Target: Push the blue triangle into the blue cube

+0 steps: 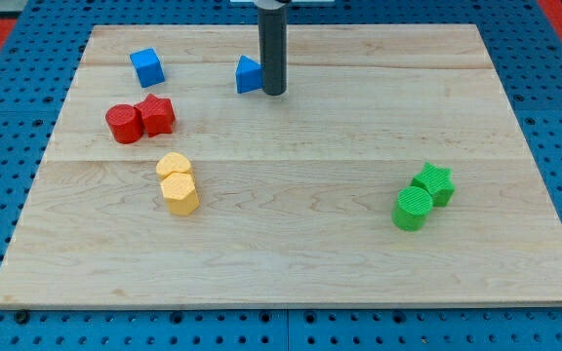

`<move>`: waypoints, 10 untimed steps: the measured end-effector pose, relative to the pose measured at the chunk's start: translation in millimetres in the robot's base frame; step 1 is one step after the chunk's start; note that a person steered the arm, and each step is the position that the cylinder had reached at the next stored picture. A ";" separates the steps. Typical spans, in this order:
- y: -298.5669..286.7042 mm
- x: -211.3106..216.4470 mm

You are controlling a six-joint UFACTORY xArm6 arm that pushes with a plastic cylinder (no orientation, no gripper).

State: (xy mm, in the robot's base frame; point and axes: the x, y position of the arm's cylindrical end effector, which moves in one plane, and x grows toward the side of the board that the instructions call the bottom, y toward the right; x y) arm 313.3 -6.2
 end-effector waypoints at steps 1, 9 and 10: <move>-37.2 -14.1; 159.6 135.0; 152.4 156.6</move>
